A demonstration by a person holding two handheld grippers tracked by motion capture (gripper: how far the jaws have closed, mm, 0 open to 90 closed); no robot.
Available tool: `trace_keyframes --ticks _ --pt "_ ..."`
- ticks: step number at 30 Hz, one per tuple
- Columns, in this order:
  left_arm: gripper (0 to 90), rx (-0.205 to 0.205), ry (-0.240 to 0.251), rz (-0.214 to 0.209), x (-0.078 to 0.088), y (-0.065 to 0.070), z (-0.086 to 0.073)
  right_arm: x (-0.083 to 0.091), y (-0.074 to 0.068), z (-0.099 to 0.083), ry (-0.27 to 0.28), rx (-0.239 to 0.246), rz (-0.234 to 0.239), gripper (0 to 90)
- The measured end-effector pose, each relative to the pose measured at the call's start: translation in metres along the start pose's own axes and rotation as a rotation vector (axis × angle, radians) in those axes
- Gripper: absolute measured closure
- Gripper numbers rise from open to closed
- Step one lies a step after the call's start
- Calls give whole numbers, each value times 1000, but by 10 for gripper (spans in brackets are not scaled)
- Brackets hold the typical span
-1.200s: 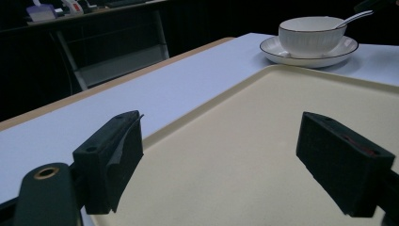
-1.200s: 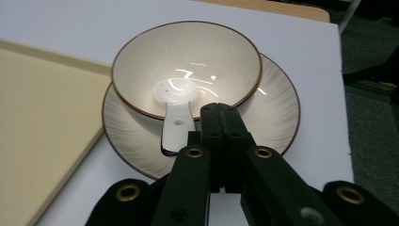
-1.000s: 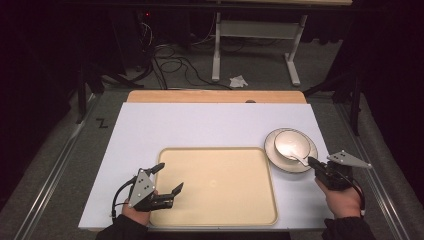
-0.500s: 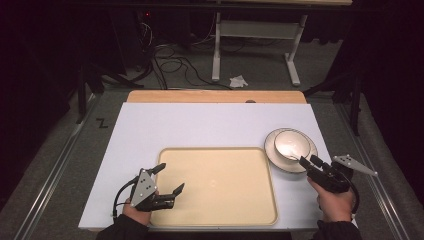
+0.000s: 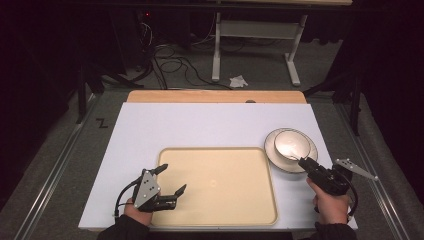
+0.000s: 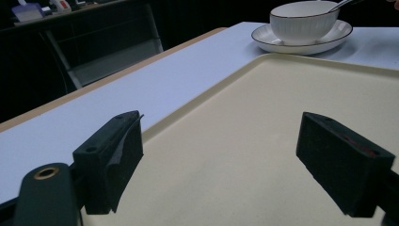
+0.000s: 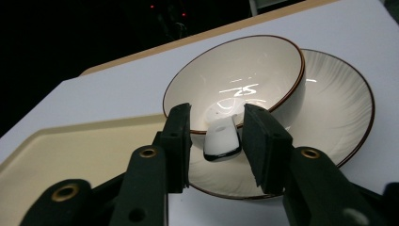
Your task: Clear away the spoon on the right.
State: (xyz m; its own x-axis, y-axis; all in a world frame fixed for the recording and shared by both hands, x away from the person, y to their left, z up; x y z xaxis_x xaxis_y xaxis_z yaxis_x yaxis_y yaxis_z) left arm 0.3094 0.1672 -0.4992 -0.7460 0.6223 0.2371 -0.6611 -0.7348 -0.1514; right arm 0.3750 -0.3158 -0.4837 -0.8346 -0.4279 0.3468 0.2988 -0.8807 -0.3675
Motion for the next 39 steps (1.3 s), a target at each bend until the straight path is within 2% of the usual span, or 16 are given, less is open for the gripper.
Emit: trace_keyframes --ticks 2,7,13,17,23,29,33,39 --pt "158 -13 1 3 3 1 0 1 0 -1 -3 -12 7 693" --pt "158 9 4 16 3 -1 -1 3 1 -3 -11 -30 18 735" --pt "158 -12 -6 10 2 1 -1 5 0 -3 -18 -25 18 812" --pt "158 -17 -8 20 4 2 -1 4 -3 -3 -27 7 20 867" --pt "158 -17 -10 31 7 0 -1 1 -4 -3 -34 39 29 871" --pt "158 -10 -8 31 7 0 -2 4 -8 -1 -10 89 26 873" --pt "158 15 -12 39 7 -3 -5 7 -10 -1 13 105 26 874" --pt "158 14 -1 46 12 -2 -3 10 -14 4 38 139 21 874"
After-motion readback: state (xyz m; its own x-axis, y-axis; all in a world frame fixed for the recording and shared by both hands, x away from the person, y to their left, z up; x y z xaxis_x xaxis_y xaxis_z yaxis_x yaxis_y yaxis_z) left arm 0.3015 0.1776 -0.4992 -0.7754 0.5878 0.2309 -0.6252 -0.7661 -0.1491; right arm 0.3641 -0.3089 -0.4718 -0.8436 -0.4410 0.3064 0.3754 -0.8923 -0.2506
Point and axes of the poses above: each handheld gripper's, and its own axes: x roughly backward along the jaws, z roughly out of its top, y roughly to its right, the point moved 3 cm from there along -x, roughly forward along the jaws, and after that the axes turned 3 degrees about y, right-handed, at the moved point
